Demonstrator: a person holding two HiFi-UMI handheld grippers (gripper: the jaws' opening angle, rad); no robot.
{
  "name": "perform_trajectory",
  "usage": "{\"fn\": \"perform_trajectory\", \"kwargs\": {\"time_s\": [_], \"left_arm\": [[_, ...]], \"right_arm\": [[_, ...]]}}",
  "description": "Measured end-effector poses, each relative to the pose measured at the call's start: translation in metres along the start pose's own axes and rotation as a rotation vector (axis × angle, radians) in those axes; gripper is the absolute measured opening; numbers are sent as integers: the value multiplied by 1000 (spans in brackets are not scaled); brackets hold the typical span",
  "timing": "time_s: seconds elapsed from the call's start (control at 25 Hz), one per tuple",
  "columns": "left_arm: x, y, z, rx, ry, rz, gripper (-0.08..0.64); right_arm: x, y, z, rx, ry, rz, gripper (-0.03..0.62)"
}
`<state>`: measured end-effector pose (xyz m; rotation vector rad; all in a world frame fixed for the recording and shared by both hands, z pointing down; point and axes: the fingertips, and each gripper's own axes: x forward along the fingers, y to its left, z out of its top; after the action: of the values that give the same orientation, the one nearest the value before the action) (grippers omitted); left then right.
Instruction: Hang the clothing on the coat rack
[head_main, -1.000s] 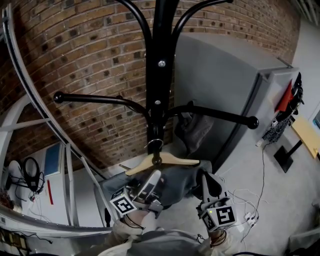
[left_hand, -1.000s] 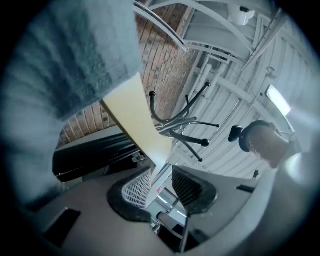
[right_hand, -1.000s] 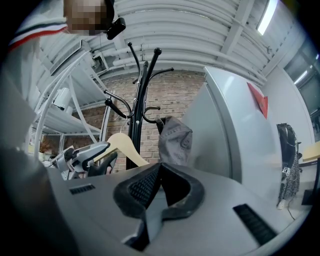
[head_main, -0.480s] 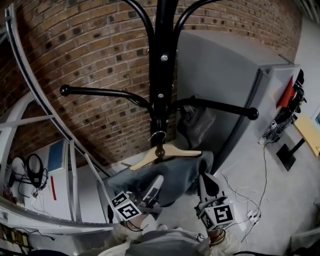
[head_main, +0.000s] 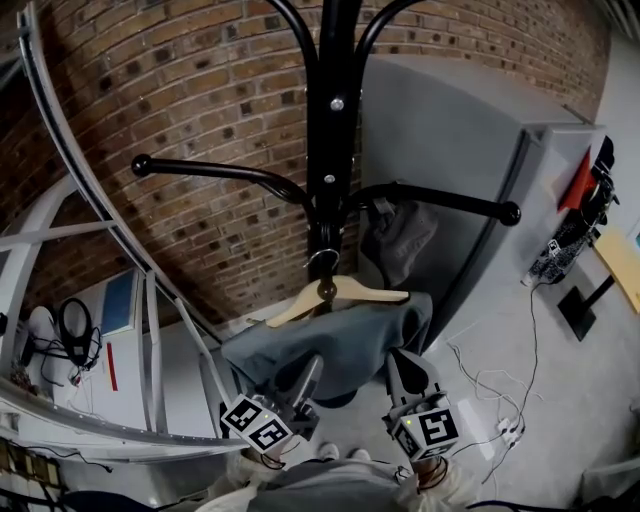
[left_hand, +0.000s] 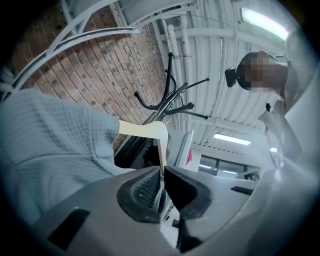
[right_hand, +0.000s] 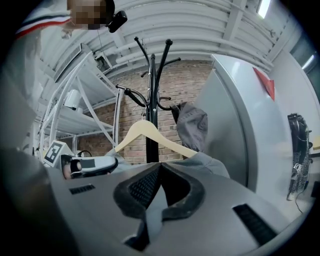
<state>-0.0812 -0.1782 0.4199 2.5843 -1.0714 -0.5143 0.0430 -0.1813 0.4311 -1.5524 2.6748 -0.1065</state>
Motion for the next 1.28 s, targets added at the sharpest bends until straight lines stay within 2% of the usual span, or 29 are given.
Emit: {"fn": "perform_trajectory", "kwargs": {"time_s": [0.32, 0.72, 0.92, 1.28], "left_arm": [[-15, 4, -7, 121, 36, 98, 9], [-17, 12, -11, 259, 78, 204, 8], [-19, 19, -20, 287, 70, 209, 8], [-12, 21, -12, 299, 89, 259, 8]], "right_arm": [[-2, 25, -1, -5, 4, 77, 21], [-1, 28, -4, -1, 16, 97, 21], [0, 26, -7, 0, 18, 89, 21], [6, 22, -9, 7, 25, 96, 21]]}}
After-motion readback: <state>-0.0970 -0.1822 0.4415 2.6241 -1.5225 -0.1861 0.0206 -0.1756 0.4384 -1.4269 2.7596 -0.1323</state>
